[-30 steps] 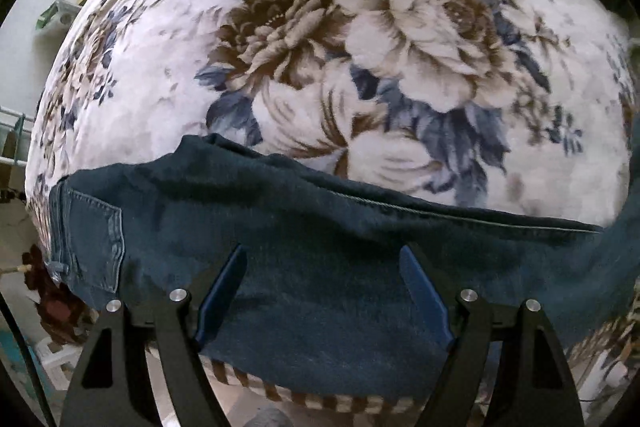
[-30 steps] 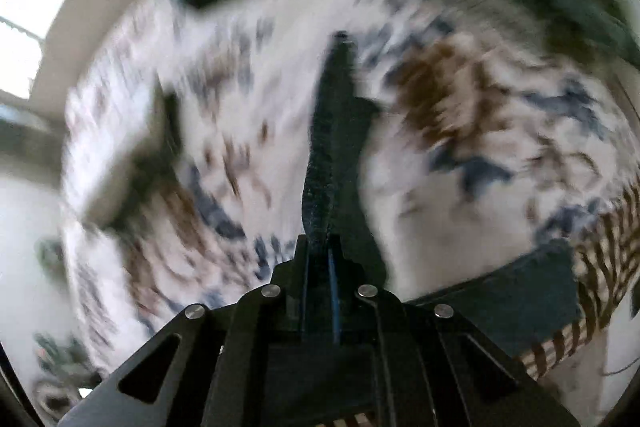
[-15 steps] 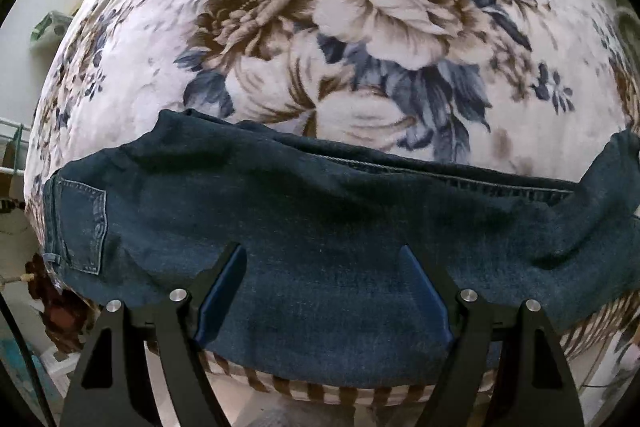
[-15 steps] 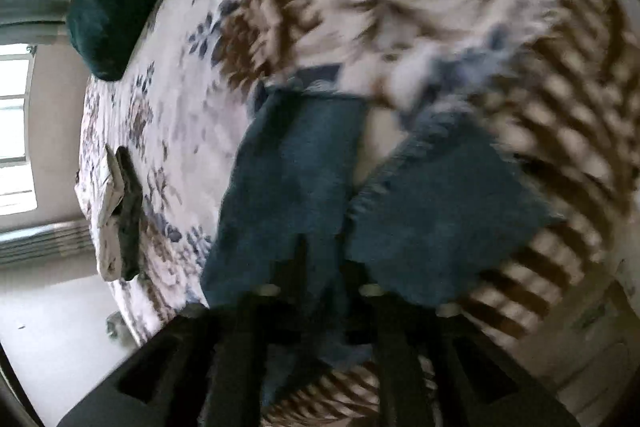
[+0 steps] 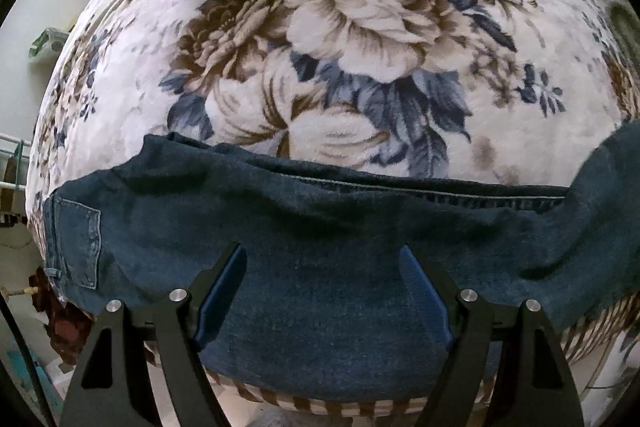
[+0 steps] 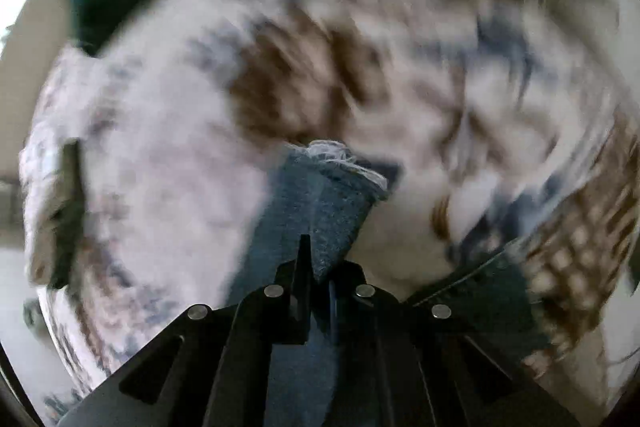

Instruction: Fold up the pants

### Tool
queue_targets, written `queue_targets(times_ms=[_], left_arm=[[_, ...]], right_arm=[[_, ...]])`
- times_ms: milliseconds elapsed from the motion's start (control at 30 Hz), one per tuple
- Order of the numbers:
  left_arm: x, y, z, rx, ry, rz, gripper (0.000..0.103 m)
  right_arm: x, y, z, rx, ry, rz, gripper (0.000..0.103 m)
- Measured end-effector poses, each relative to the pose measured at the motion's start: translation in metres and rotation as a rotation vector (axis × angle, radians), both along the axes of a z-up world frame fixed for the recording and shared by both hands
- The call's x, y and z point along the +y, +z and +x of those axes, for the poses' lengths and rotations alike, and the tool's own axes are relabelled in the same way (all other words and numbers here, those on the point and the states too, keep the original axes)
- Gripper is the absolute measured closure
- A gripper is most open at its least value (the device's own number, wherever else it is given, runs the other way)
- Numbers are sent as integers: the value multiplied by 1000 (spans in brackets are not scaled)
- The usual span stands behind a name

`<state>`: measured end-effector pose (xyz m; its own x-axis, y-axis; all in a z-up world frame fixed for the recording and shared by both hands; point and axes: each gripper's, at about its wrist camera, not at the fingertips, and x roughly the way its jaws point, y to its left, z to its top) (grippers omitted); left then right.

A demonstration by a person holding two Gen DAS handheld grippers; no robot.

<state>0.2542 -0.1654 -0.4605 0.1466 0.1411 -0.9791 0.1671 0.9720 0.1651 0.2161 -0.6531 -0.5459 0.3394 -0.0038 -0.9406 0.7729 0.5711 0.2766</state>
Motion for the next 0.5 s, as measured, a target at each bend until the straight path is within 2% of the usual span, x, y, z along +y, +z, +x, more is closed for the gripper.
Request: queue_targets(times_ms=[100,167,233,300,367,400,467,500], left_arm=[[1,3,-1,-4,5,-13,25],[2,6,-2,-5,21,-26,25],[2,8,-3,-8,32,-39,25],[1,7,-5,-11,26,-35,25],[-1,3,-7,-11,9,-22,25],[-1,1,-9,-6,1,-14,25],[0,-4,-11,0,-6,-6,25],[1,-6,-12,3,-11,1,25]], right_arm=[[1,59,-22,-111,-30,-42,97],[-5,81,-46,-151,-73,-52,97],[-13,89,-77,-179,-115,-43,97],[-20,73,-103,-157,-154,-29,97],[-27,39,-120,-113,-184,-2,97],[-31,5,-133,-82,-200,42,97],[-40,-41,-150,-20,-232,112,96],[-43,-74,-159,34,-242,177,95]])
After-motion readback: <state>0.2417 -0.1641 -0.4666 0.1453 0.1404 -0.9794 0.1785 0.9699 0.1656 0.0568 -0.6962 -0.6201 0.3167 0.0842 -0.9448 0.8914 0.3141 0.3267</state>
